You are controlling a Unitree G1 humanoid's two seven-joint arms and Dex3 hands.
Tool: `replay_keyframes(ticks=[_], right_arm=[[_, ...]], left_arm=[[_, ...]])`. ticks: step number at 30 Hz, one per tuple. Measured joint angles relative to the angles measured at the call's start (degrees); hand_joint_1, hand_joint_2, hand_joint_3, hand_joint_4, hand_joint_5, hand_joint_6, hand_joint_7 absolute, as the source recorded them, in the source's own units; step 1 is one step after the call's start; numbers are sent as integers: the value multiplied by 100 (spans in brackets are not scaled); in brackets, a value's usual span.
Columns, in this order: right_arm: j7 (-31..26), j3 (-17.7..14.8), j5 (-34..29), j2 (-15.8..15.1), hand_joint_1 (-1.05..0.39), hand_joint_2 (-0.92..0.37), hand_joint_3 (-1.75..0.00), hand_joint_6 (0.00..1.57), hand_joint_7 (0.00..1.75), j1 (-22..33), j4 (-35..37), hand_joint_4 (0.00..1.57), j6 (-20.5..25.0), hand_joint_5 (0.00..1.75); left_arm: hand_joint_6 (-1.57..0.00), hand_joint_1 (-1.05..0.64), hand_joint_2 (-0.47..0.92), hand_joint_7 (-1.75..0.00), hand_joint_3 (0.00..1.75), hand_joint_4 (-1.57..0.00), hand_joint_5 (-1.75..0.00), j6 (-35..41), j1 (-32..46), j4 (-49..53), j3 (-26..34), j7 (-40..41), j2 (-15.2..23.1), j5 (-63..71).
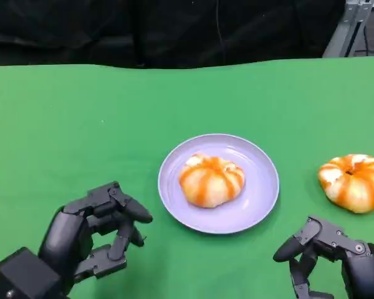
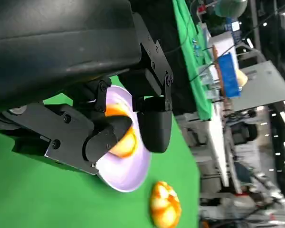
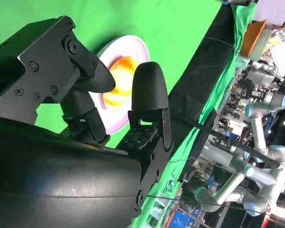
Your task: Grasp the bread from the table and place it into the plate.
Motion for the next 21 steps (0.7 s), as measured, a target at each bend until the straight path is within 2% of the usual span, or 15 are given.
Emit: replay_keyframes(ticks=[5, 11, 21], right_arm=[[15, -23, 66, -34, 8, -34, -132, 79, 126, 44, 0, 81, -4, 169], [15, -57, 67, -82, 10, -34, -132, 80, 126, 41, 10, 82, -48, 167], [27, -100, 107, -113, 8, -35, -129, 80, 126, 81, 15, 81, -108, 167]], left_arm=[[-78, 3, 42, -163, 141, -88, -175, 1, 83, -13, 90, -16, -117, -34], [-79, 3, 43, -161, 134, -88, -175, 22, 90, 22, 169, -59, -170, -161], [-79, -1, 40, -158, 136, -86, -174, -122, 51, 267, 249, -229, -189, -228]])
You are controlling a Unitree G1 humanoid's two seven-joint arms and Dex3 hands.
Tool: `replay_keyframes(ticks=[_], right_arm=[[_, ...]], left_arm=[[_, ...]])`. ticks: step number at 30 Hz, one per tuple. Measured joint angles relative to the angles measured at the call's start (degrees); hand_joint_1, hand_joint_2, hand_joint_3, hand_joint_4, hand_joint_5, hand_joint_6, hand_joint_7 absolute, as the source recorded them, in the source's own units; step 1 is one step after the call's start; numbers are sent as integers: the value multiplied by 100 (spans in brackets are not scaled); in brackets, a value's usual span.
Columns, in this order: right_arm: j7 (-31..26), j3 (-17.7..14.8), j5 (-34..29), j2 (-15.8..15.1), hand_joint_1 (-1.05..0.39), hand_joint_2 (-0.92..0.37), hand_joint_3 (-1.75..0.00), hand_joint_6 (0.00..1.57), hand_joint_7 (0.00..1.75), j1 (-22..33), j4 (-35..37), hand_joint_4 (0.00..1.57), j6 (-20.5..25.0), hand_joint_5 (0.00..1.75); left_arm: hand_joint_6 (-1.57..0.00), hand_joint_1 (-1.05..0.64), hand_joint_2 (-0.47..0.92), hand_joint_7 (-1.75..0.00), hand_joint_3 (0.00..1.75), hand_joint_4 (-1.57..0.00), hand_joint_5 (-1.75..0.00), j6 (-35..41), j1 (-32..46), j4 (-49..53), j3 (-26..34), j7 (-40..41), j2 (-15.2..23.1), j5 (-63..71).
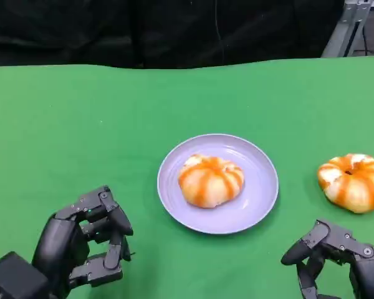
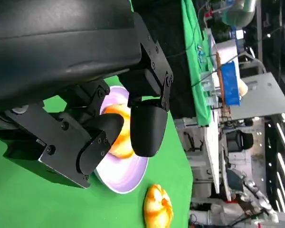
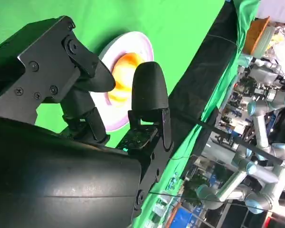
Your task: Grasp the bread from the table and place it into the plate.
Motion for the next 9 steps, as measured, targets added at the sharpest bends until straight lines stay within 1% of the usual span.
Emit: replay_keyframes(ticks=[9], right_arm=[[0, 0, -2, 0, 9, -34, -131, 80, 126, -4, 0, 81, -8, 168]], left_arm=[[-79, 0, 42, -155, 134, -84, -173, -67, -8, 74, 34, -81, -51, 3]])
